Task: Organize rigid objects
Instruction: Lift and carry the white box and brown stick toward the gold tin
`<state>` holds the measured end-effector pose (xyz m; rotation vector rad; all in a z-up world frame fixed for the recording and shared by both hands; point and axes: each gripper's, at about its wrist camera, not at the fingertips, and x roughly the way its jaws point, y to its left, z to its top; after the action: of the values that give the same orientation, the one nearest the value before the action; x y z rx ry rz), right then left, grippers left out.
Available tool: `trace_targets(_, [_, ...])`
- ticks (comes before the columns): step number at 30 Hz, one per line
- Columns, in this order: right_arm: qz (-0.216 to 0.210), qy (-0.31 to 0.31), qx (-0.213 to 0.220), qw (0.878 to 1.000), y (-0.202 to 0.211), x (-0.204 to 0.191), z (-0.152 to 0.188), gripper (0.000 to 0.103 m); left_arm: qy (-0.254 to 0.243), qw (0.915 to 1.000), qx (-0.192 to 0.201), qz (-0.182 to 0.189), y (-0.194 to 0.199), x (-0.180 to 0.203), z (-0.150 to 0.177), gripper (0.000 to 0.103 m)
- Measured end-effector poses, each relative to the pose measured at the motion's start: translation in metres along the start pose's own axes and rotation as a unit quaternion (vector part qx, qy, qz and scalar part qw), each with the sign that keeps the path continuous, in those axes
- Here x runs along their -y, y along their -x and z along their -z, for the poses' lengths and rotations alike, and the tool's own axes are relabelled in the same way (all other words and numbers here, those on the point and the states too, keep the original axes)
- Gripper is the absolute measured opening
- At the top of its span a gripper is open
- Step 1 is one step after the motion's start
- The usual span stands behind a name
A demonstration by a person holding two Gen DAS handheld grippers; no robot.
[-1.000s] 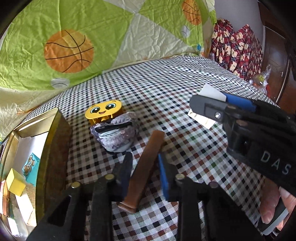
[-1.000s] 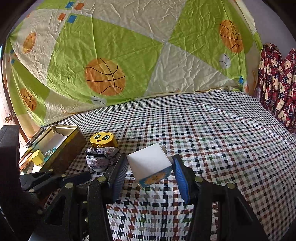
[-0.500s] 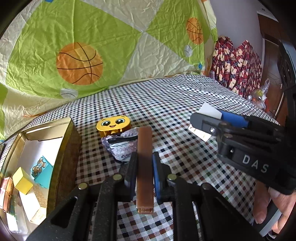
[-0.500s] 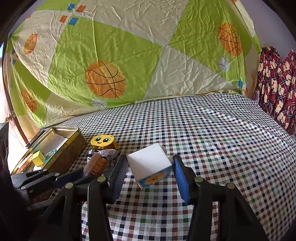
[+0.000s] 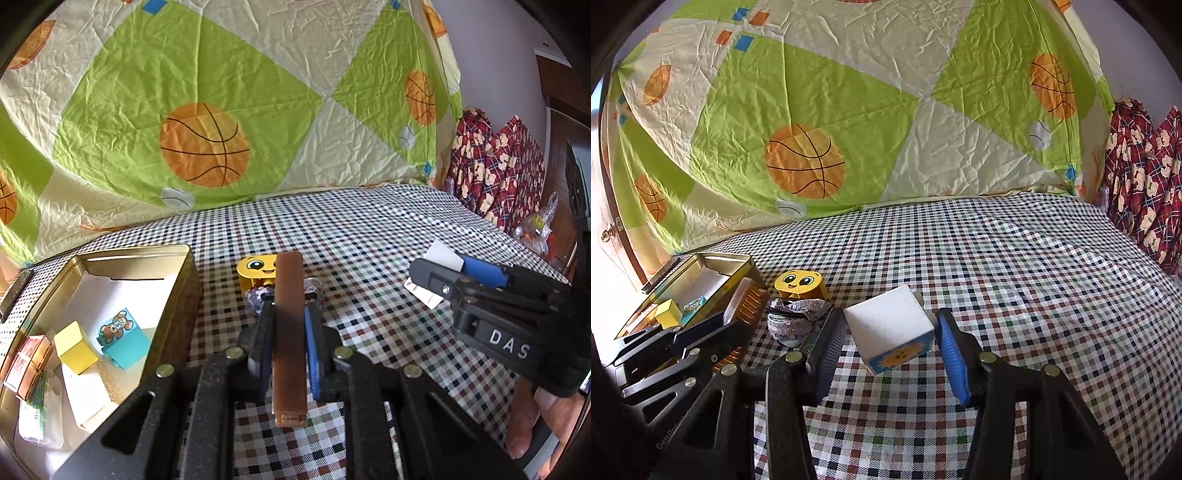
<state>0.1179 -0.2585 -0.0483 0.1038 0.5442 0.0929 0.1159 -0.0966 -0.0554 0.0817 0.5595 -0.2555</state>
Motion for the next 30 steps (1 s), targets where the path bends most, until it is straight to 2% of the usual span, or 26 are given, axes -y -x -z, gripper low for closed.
trace_targets(9, [0.002,0.003,0.007,1.0,0.003,-0.001,-0.001,0.052,0.025,0.999,0.025,-0.026,0.009,-0.009,0.001,0.014])
trace_targets(30, [0.006,0.013,0.036,0.999,0.014,-0.003,0.0,0.052,0.039,0.9939,0.078,-0.066,0.029,-0.013,0.003,0.014])
